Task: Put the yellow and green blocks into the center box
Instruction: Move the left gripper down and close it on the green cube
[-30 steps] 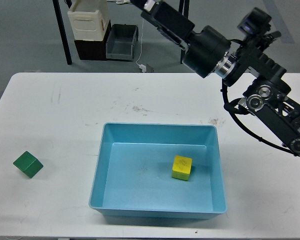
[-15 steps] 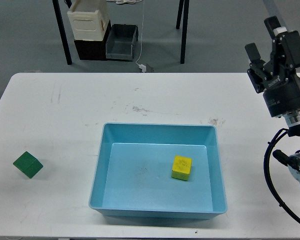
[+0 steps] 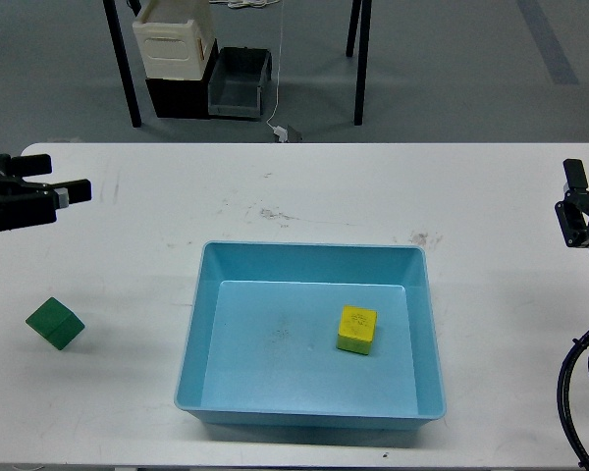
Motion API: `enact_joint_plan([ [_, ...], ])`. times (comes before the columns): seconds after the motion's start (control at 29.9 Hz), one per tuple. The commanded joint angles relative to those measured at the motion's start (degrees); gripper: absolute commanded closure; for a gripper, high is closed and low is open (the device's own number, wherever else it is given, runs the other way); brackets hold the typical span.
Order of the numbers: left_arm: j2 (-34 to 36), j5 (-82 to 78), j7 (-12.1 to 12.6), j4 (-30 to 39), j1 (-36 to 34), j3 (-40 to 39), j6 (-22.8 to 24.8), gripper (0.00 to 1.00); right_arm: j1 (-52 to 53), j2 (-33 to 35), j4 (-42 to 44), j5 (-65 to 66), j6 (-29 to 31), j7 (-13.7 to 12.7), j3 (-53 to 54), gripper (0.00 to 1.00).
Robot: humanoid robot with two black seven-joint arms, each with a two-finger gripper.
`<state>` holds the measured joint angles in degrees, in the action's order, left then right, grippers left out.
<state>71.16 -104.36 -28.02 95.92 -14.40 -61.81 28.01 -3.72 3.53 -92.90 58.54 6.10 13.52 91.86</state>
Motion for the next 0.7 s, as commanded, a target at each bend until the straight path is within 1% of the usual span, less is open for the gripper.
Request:
enact_joint_plan([
  [0.0,0.0,-11.7,0.0,0.3,-1.1,5.2,0.0,0.01,-1.6,0.1,-0.1,-0.2,-0.4,0.3,1.0,0.03],
  [0.1,-0.1,-19.8,0.0,0.3,-1.2,9.0,0.0,0.01,-2.2,0.1,-0.1,-0.2,-0.4,0.4,1.7,0.03],
  [0.37,-0.6,-20.6,0.0,-0.4,-3.0,14.9,0.0,0.0,-3.0,0.0,-0.1,-0.2,-0.4,0.4,1.7,0.03],
  [0.5,-1.1,-20.6,0.0,-3.7,-4.8,18.8,0.0,0.0,-3.0,0.0,-0.1,-0.2,-0.4,0.5,1.5,0.03],
  [0.67,-3.3,-20.6,0.0,-8.3,-9.7,25.0,0.0,0.0,-3.3,0.0,0.0,-0.2,-0.4,0.5,1.5,0.03],
])
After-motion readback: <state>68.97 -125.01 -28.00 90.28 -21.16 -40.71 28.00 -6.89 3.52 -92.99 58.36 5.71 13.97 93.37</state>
